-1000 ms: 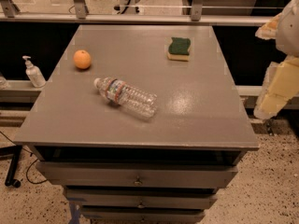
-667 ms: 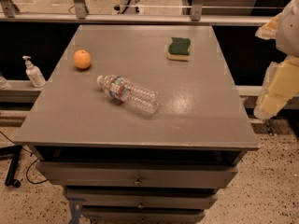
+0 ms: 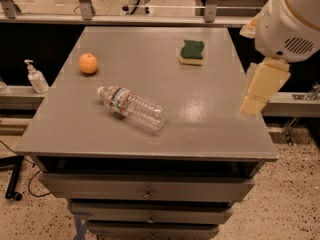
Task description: Place water bottle upright
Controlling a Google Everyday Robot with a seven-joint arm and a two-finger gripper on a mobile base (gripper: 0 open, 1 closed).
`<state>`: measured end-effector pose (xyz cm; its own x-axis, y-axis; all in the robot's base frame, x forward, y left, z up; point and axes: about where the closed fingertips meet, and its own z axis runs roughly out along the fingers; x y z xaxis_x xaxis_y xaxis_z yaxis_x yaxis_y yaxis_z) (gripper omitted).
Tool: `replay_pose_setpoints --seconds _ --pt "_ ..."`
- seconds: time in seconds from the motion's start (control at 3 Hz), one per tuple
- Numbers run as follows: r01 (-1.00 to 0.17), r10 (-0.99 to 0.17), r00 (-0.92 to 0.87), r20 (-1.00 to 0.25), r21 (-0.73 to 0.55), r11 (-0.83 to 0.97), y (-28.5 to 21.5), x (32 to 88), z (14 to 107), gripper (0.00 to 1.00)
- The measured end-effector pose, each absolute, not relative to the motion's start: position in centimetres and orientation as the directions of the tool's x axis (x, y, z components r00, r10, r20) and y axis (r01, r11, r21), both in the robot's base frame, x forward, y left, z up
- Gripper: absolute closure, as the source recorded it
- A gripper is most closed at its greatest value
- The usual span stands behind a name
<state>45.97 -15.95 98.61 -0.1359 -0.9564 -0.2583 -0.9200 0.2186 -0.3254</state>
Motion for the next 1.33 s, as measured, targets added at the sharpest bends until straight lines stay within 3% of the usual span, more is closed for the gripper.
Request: replay_pose_setpoints --seconds 0.67,1.33 --pt "-0.923 -0.948 -0.099 -0.301 -0.328 0.201 -11.0 48.2 97.8 0.0" --pt "-0.944 -0.926 -0.134 -0.352 -0.24 0.228 -6.2 50.6 94.6 0.0"
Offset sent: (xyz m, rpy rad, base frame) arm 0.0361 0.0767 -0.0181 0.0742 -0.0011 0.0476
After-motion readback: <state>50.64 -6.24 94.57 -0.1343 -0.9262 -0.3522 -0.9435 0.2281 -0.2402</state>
